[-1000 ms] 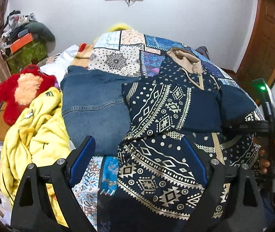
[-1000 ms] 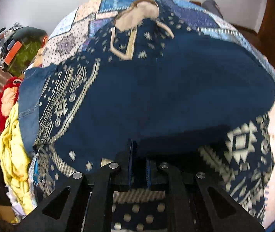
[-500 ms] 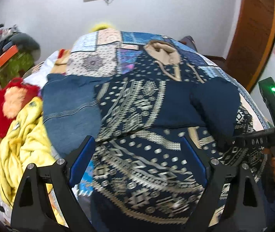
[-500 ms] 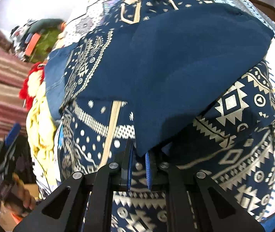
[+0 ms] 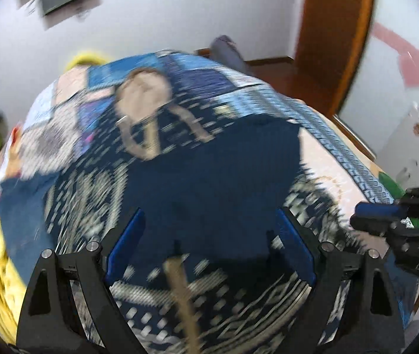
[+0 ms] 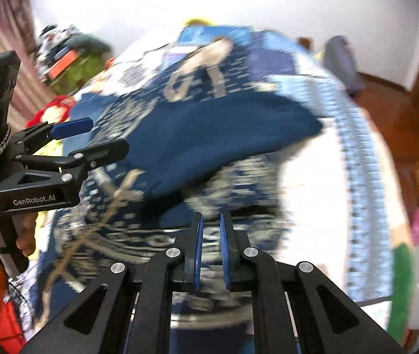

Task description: Fold large clothes

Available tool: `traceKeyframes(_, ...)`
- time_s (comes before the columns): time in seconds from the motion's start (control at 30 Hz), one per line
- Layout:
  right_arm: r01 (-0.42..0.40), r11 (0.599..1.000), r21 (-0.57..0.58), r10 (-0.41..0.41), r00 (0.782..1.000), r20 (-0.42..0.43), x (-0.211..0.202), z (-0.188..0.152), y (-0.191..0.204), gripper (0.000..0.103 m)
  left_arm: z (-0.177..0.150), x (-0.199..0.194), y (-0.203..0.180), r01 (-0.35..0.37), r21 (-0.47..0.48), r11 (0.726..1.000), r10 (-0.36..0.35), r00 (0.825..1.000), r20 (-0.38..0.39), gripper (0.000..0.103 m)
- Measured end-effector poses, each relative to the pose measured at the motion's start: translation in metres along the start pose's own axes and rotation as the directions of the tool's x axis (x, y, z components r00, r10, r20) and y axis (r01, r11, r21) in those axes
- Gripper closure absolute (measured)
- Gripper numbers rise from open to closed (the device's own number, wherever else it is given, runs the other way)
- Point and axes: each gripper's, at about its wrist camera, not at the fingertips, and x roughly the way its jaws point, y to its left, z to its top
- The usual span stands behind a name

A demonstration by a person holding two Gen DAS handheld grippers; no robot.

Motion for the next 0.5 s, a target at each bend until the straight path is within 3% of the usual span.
traceKeyframes(0.13,0.069,0.993,0.097,-0.071,0.997,0.016,-0.014,-0.008,-0.057,0.096,0.033,0.034,-0.048,0.023,0.112,0.993,-0.021,1.000,-0.019,0.013)
traceKeyframes(0.27,0.069,0.973,0.220,-0.073,0.997,0.006,-0.017,-0.018,-0.106,0.095,0.059,0.076,-0.088,0.069,0.182,0.981,-0.057,0.996,-0.070,0.013)
traceKeyframes(0.37,0.072,0.958,0.276,-0.073,0.997,-0.006,-0.016,-0.026,-0.127,0.096,0.069,0.109,-0.106,0.052,0.209,0.976,-0.029,0.993,-0.115,0.014)
traceKeyframes(0.4,0.075,0.956,0.284,-0.075,0.997,-0.012,-0.014,-0.028,-0.130,0.096,0.072,0.121,-0.109,0.043,0.215,0.976,-0.014,0.991,-0.134,0.017)
traceKeyframes(0.5,0.088,0.959,0.271,-0.083,0.996,-0.029,-0.008,-0.033,-0.130,0.096,0.079,0.146,-0.115,0.046,0.242,0.969,-0.005,0.985,-0.171,0.040)
